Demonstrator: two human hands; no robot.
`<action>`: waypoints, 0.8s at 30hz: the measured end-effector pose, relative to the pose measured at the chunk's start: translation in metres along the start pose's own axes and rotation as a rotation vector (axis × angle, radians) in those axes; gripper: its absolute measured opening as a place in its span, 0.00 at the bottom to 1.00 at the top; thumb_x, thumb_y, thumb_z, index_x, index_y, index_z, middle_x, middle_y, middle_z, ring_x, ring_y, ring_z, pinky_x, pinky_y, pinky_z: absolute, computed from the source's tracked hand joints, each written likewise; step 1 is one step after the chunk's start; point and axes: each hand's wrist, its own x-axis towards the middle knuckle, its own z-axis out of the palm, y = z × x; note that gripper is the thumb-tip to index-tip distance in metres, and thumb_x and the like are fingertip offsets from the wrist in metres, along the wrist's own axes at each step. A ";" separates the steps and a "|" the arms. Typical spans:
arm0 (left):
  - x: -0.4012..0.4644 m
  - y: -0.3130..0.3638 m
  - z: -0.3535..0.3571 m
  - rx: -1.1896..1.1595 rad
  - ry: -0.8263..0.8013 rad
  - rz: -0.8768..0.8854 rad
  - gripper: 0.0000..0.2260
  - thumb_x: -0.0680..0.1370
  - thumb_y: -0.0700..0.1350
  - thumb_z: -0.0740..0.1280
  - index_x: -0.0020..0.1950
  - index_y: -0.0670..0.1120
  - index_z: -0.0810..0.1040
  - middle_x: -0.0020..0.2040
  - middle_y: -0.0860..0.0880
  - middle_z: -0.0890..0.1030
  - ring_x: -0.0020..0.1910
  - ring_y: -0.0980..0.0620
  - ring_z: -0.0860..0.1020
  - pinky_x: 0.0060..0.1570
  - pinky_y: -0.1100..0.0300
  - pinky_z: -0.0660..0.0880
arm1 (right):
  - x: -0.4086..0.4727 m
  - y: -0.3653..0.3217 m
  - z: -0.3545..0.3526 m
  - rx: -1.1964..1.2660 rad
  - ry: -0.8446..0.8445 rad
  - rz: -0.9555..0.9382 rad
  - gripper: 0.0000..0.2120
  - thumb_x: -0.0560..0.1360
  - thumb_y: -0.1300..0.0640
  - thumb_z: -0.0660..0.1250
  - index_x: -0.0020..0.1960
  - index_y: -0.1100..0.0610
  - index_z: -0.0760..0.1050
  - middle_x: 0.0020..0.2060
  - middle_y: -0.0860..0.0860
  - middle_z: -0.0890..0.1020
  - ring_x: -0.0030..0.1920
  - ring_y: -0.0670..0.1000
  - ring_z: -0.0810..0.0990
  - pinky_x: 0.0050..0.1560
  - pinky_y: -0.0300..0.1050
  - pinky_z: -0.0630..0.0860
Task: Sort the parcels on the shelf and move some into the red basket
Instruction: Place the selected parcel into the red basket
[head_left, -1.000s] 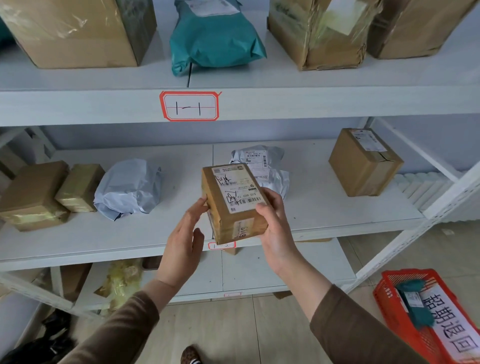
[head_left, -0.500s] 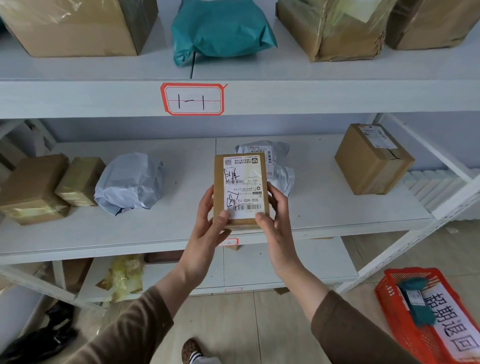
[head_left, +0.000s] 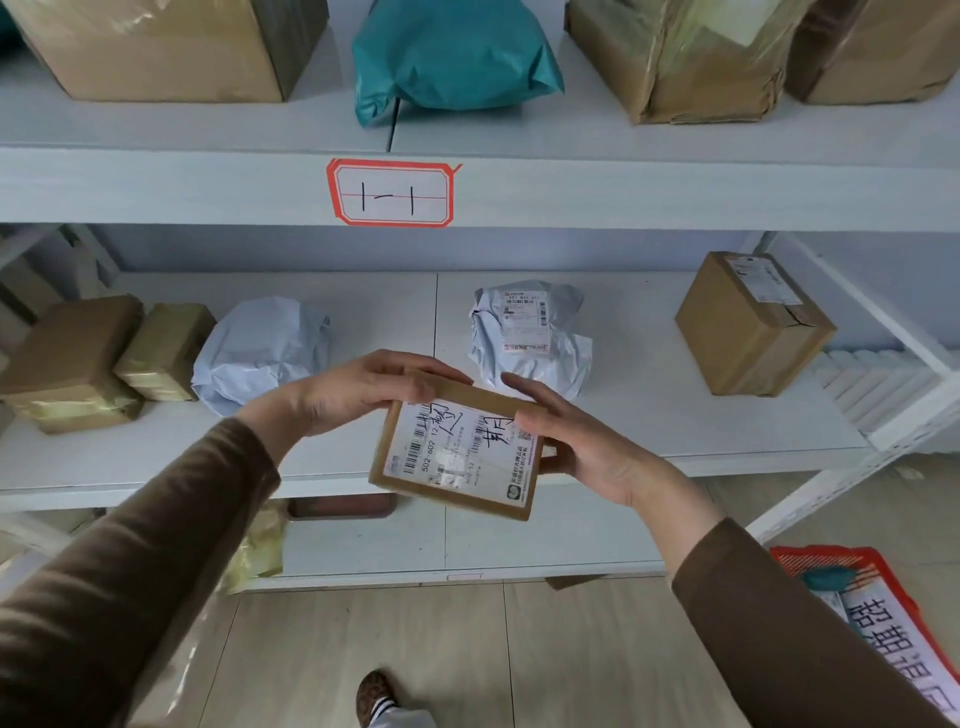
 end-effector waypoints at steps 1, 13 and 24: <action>0.002 -0.001 -0.001 -0.016 -0.007 0.005 0.26 0.71 0.56 0.70 0.69 0.51 0.80 0.61 0.44 0.86 0.61 0.44 0.84 0.58 0.54 0.80 | -0.002 0.002 -0.003 0.030 -0.013 0.011 0.33 0.73 0.48 0.73 0.76 0.41 0.67 0.65 0.52 0.83 0.65 0.56 0.81 0.57 0.51 0.81; 0.023 -0.041 0.100 -0.547 0.363 0.043 0.36 0.76 0.68 0.67 0.82 0.65 0.57 0.80 0.55 0.66 0.76 0.47 0.70 0.77 0.42 0.65 | -0.012 0.053 0.005 0.670 0.441 -0.138 0.37 0.64 0.49 0.79 0.70 0.53 0.71 0.57 0.55 0.86 0.64 0.59 0.82 0.64 0.60 0.80; 0.053 -0.012 0.188 -0.583 0.194 0.032 0.34 0.80 0.48 0.72 0.81 0.65 0.59 0.69 0.48 0.81 0.67 0.46 0.80 0.72 0.42 0.72 | -0.064 0.076 -0.003 0.683 0.661 -0.213 0.30 0.73 0.50 0.77 0.71 0.50 0.69 0.63 0.53 0.84 0.67 0.54 0.81 0.66 0.56 0.79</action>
